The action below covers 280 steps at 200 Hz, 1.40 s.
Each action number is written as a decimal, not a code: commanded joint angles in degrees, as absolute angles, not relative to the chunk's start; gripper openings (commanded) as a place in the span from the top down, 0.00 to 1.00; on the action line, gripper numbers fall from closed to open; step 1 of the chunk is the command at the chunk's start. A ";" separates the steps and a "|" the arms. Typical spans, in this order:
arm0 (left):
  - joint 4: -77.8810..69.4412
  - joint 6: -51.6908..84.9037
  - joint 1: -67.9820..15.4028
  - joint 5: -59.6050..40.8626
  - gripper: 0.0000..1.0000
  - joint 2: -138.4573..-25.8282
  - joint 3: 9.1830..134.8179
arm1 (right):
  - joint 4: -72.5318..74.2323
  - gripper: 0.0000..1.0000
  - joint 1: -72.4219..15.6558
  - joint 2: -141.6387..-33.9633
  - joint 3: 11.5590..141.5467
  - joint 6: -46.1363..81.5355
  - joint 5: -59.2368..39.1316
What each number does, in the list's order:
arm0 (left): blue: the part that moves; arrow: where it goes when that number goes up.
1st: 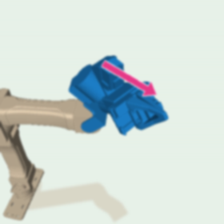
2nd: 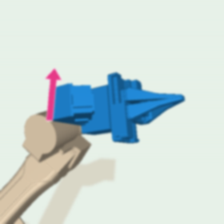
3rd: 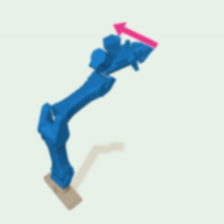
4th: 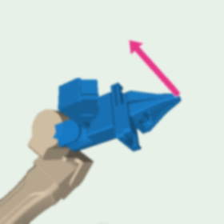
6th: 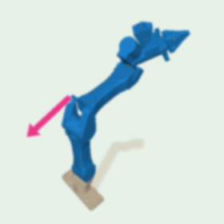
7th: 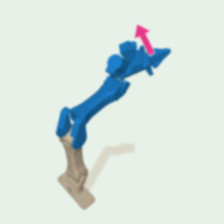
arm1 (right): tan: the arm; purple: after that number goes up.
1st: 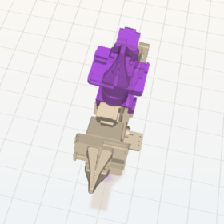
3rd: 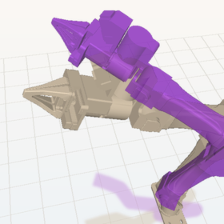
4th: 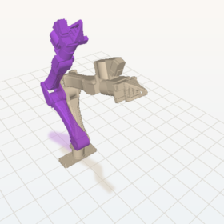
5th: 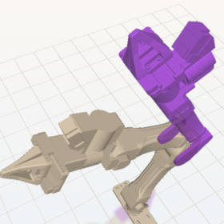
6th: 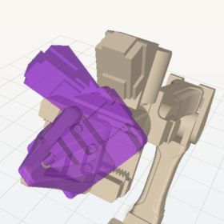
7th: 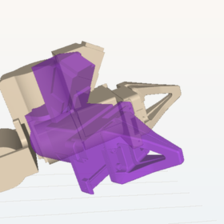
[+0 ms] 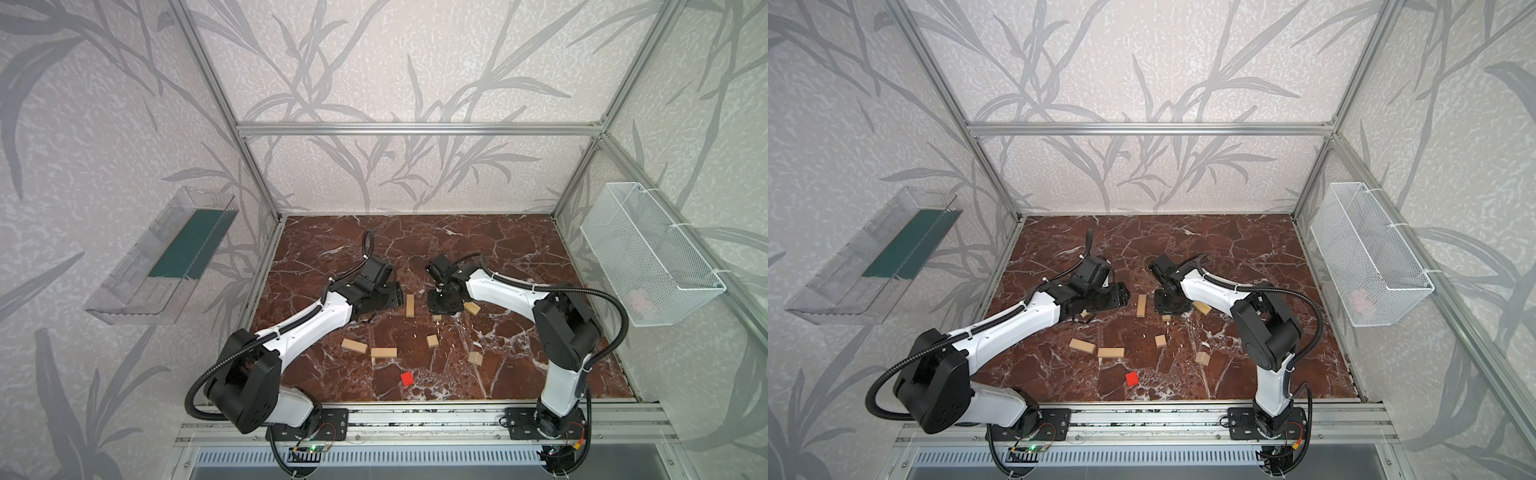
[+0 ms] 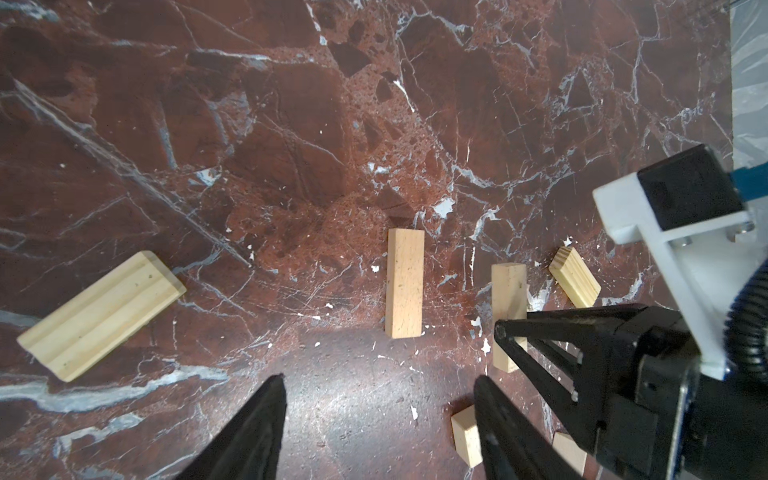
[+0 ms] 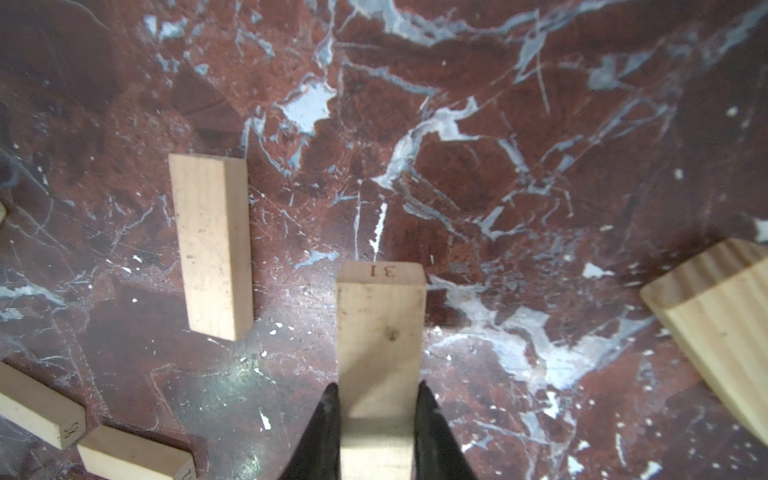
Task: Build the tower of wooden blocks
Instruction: 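Carry the block marked 31 beside the standing block 14 with the right gripper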
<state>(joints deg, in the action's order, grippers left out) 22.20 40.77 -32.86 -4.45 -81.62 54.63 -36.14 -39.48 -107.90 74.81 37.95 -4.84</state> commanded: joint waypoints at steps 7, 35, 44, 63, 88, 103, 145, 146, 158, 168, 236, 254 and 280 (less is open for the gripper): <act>19.94 41.81 -31.93 -6.15 0.30 -79.97 53.33 | -36.95 0.81 -40.74 -109.79 77.37 41.45 -3.47; 19.20 42.49 -31.27 -6.27 0.30 -80.18 52.59 | -36.95 0.81 -41.66 -111.63 79.01 42.35 -2.55; 18.94 42.70 -31.17 -6.36 0.30 -80.18 52.36 | -37.03 0.81 -41.67 -112.28 79.64 42.37 -2.46; 18.59 42.98 -30.90 -6.43 0.30 -80.26 52.16 | -37.00 0.81 -41.66 -113.18 80.57 42.39 -1.82; 18.55 43.15 -30.72 -6.58 0.30 -80.45 52.12 | -37.40 0.81 -41.66 -114.34 82.10 42.06 -1.05; 18.47 43.33 -30.59 -6.52 0.30 -80.73 51.96 | -37.73 0.81 -41.66 -115.21 83.16 41.68 -0.84; 18.34 43.67 -30.38 -7.58 0.30 -81.60 52.24 | -38.33 0.81 -41.67 -117.12 84.94 41.09 -0.79; 18.36 43.68 -30.40 -7.57 0.30 -81.62 52.27 | -38.33 0.81 -41.71 -117.14 84.96 41.07 -0.79; 18.39 43.77 -30.32 -7.81 0.30 -81.85 52.28 | -38.49 0.81 -41.84 -117.54 85.23 40.80 -0.79; 18.30 43.77 -30.30 -7.91 0.30 -81.95 52.25 | -38.66 0.81 -42.00 -117.63 85.25 40.74 -0.87; 18.16 44.12 -30.15 -8.25 0.30 -82.33 52.45 | -38.83 0.80 -42.63 -118.69 85.26 40.58 -0.97; 18.10 44.29 -30.17 -8.27 0.30 -82.34 52.44 | -38.94 0.74 -42.63 -118.58 85.43 40.74 -1.19; 17.98 44.30 -30.19 -8.66 0.30 -82.44 52.56 | -38.71 0.66 -42.68 -117.75 86.10 40.53 -1.76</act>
